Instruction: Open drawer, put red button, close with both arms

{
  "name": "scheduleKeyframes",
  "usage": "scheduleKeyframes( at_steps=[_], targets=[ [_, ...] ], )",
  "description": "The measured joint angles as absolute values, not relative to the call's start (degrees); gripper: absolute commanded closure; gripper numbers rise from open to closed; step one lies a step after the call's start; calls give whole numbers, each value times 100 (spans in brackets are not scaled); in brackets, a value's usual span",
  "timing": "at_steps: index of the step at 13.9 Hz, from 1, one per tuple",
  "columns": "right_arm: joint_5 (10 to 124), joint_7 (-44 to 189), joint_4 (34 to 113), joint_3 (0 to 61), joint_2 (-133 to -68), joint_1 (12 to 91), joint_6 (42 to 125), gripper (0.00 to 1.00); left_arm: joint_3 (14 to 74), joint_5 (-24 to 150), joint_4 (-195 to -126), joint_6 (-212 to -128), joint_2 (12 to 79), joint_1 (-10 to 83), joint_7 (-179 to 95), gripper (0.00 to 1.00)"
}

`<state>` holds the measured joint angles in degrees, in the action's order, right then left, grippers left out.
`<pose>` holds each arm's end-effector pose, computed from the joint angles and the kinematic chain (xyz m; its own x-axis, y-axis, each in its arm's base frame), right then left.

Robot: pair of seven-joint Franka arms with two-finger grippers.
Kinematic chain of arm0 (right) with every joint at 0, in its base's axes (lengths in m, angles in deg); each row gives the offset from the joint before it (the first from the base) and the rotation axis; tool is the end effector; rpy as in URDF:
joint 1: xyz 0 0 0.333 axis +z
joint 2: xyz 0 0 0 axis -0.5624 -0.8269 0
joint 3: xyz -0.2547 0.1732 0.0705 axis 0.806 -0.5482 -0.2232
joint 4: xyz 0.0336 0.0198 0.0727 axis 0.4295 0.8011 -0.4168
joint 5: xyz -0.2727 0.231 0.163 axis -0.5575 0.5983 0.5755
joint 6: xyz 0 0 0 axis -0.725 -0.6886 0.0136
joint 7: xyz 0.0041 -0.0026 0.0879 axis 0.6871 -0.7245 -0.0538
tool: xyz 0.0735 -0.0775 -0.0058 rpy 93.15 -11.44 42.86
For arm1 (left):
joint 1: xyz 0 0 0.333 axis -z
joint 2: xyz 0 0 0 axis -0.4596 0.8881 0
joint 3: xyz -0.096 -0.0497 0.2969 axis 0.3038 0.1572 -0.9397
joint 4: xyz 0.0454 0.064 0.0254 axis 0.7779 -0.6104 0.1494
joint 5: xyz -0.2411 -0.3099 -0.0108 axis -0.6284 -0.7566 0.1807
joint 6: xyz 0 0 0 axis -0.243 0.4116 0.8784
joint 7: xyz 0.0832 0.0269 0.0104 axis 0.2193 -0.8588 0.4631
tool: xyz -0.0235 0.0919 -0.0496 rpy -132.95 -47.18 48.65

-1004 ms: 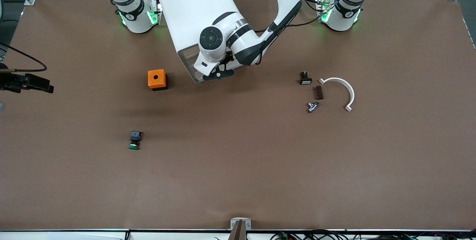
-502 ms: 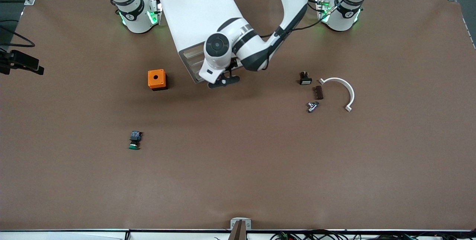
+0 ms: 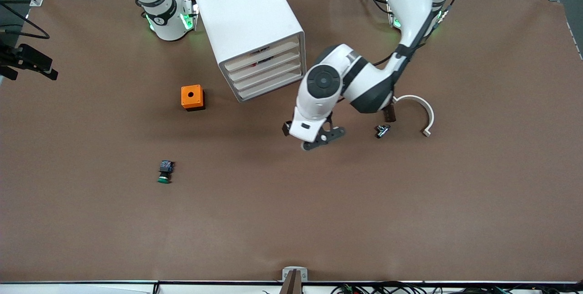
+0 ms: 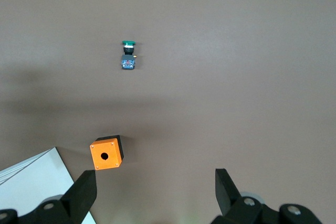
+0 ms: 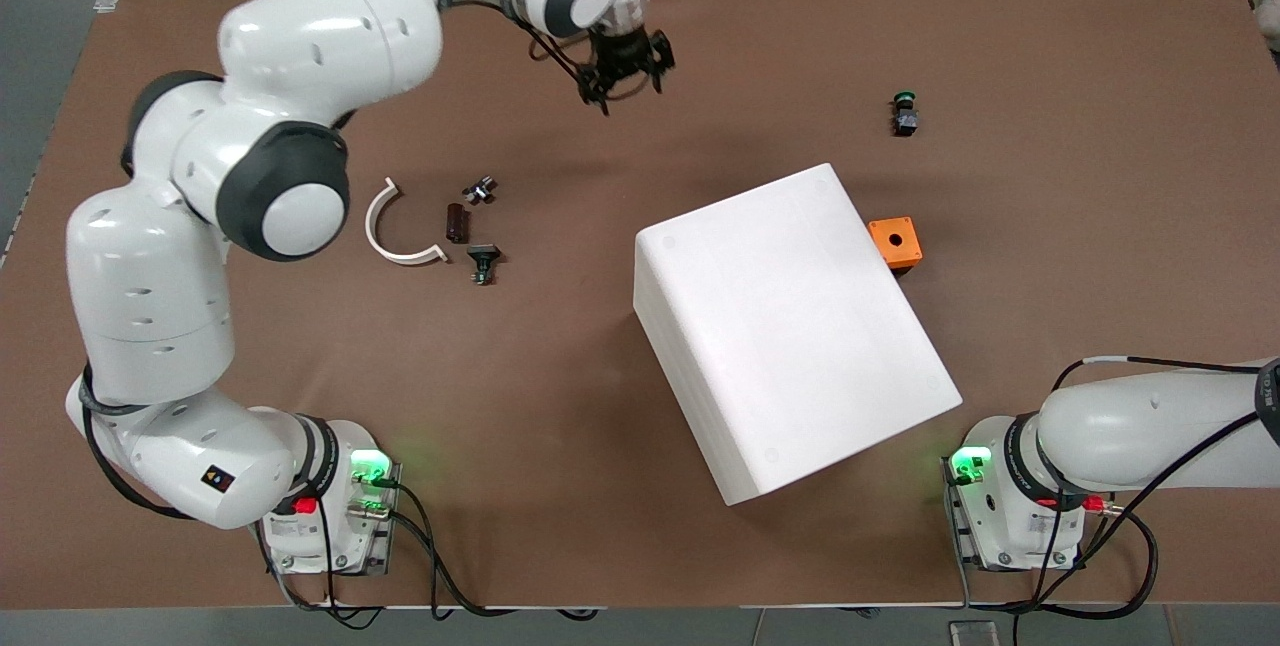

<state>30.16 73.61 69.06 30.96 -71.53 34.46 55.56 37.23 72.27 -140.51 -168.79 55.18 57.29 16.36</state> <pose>0.5172 -0.0507 0.6390 0.9997 -0.0209 -0.0155 -0.0212 -0.9996 -0.0189 0.5621 -0.4546 0.3615 0.9022 0.4225 -0.0870 0.4287 -0.9007 0.0710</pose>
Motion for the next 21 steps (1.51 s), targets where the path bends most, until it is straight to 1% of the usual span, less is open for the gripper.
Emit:
scheduleKeyframes(
  at_steps=[2,7,12,17,21],
  targets=[
    [3016,7361,7021,3095,-7069,3446,5629,0,3721,7265,-14041,-16719,5210,5309,1633,0],
    [3015,7361,7079,3115,-7036,3430,5680,0,3727,7473,-14013,-15505,4260,4526,1536,0],
    [3015,7359,7086,3119,-7036,3365,5681,0,3703,7503,-14019,-14622,3285,3658,106,0],
    [3015,7359,7087,3116,-7036,3364,5683,0,3553,7503,-14068,-13835,2692,3147,-1135,0],
    [3009,7359,7087,3106,-7036,3364,5683,0,3100,7503,-14139,-13492,2390,3119,-2683,0]
  ],
)
